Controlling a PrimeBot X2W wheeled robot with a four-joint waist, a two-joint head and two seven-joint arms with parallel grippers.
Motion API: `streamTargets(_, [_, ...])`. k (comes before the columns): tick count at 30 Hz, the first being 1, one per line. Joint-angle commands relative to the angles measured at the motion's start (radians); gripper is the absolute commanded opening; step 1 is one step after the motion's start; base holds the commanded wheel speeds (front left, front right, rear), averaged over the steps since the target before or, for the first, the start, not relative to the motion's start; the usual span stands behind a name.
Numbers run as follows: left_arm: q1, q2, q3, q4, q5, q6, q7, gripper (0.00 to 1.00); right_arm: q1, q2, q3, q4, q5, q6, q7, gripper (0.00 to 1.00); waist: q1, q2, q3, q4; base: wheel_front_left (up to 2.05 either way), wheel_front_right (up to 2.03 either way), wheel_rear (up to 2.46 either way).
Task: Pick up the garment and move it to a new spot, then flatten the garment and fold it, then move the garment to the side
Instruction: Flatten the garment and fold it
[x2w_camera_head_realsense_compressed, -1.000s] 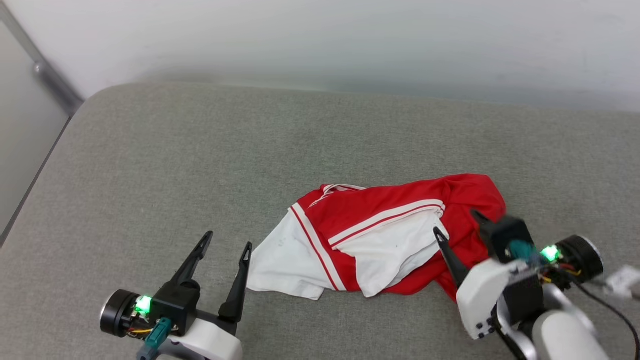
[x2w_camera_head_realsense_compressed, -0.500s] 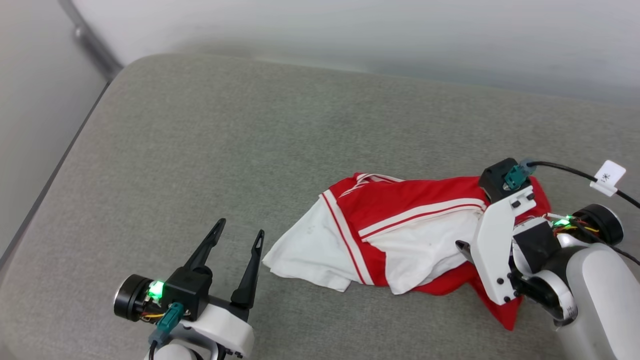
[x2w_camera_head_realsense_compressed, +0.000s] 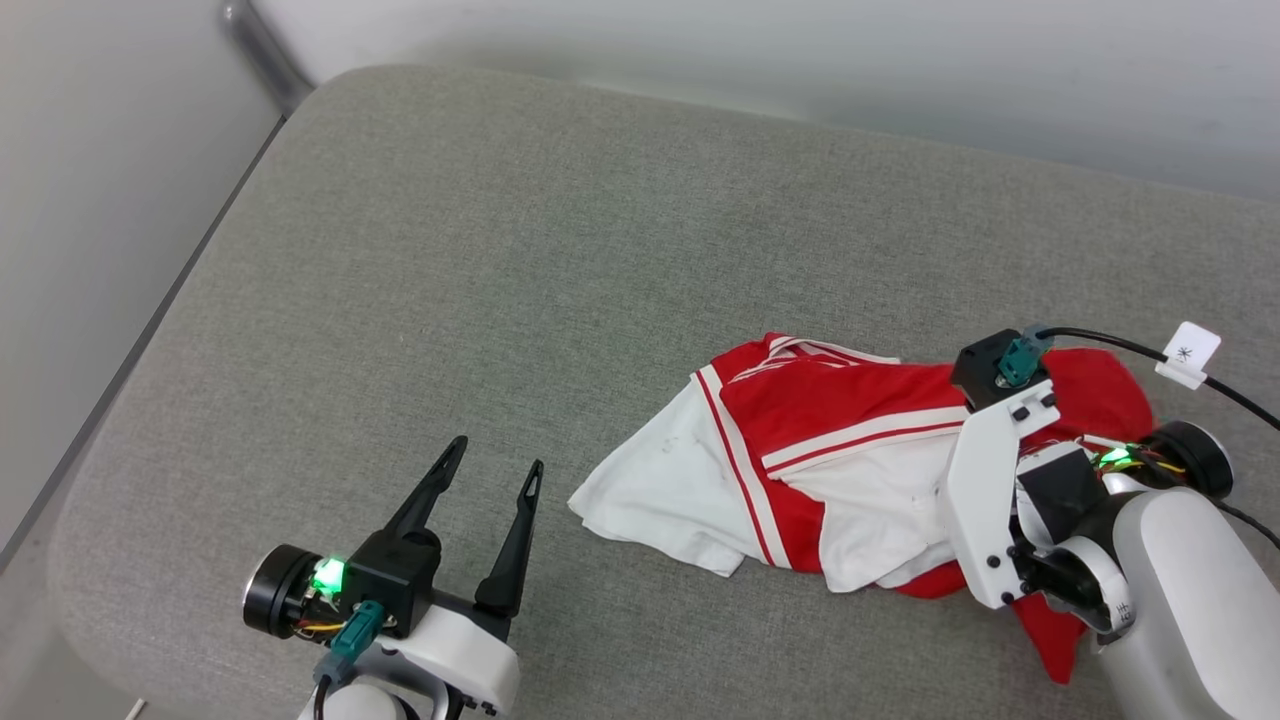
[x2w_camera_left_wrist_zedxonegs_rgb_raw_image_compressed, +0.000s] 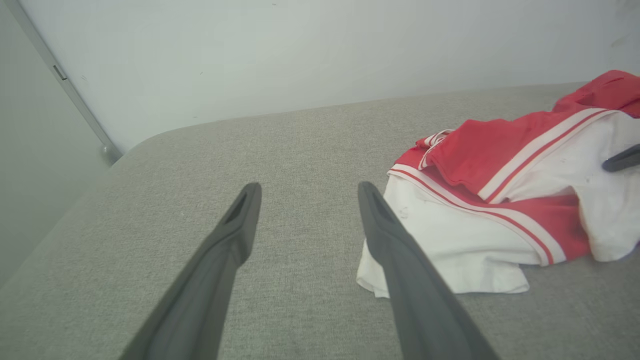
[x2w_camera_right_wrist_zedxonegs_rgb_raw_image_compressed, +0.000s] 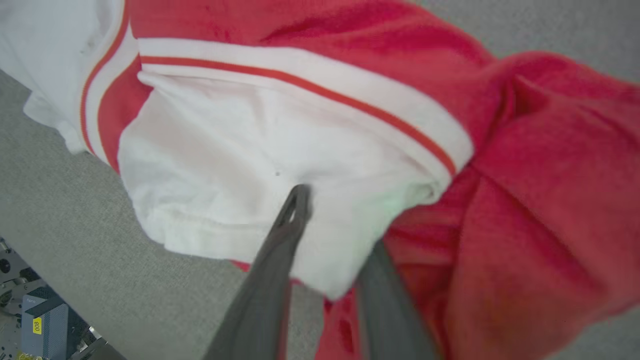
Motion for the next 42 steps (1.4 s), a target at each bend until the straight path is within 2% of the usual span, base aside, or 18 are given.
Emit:
streamTargets(1, [0.002,-0.004,0.003,0.005,0.003,-0.005,-0.003,1.0,-0.002,-0.005,0.002,-0.001,0.006,-0.001,-0.017,0.0,0.0,0.0,-0.003,-0.004,0.0,0.0,0.0])
streamTargets(7, [0.014,0.002,0.01,0.019,0.007,-0.007,-0.003,1.0,0.021,-0.01,-0.017,-0.055,0.024,-0.001,-0.071,0.0,0.0,0.0,-0.033,-0.039,0.0,0.0,0.0])
streamTargets(14, [0.032,0.01,0.02,0.019,0.004,-0.006,-0.003,1.0,0.113,-0.012,-0.098,-0.22,0.089,-0.001,-0.085,0.0,0.0,0.0,-0.064,-0.106,0.0,0.0,0.0])
streamTargets(21, [0.041,0.021,0.034,0.015,-0.002,0.002,-0.003,1.0,0.274,-0.028,-0.214,-0.364,0.13,-0.001,-0.03,0.0,0.0,0.0,-0.076,-0.168,0.0,0.0,0.0])
streamTargets(25, [0.04,0.024,0.033,0.016,-0.002,0.004,-0.003,1.0,0.375,-0.057,-0.276,-0.386,0.151,-0.001,0.023,0.0,0.0,0.0,-0.075,-0.194,0.0,0.0,0.0])
streamTargets(28, [0.039,0.026,0.031,0.016,-0.003,0.006,-0.003,1.0,0.419,-0.075,-0.307,-0.385,0.146,-0.001,0.047,0.0,0.0,0.0,-0.074,-0.204,0.0,0.0,0.0])
streamTargets(29, [0.034,0.027,0.028,0.015,-0.004,0.006,-0.003,1.0,0.469,-0.107,-0.348,-0.36,0.138,-0.001,0.07,0.0,0.0,0.0,-0.068,-0.214,0.0,0.0,0.0])
streamTargets(33, [0.028,0.028,0.024,0.017,-0.006,0.006,-0.002,1.0,0.497,-0.148,-0.377,-0.311,0.099,-0.001,0.062,0.0,0.0,0.0,-0.064,-0.22,0.0,0.0,0.0])
streamTargets(36, [0.021,0.029,0.02,0.019,-0.007,0.006,-0.001,1.0,0.486,-0.185,-0.392,-0.244,0.037,-0.001,0.018,0.0,0.0,0.0,-0.061,-0.221,0.0,0.0,0.0])
streamTargets(40, [0.017,0.029,0.012,0.023,-0.007,0.002,0.001,1.0,0.443,-0.241,-0.361,-0.119,-0.034,-0.001,-0.08,0.0,0.0,0.0,-0.057,-0.219,0.0,0.0,0.0])
streamTargets(42, [0.01,0.028,0.008,0.026,-0.008,0.002,0.001,1.0,0.415,-0.241,-0.338,-0.062,-0.045,-0.001,-0.129,0.0,0.0,0.0,-0.057,-0.217,0.0,0.0,0.0])
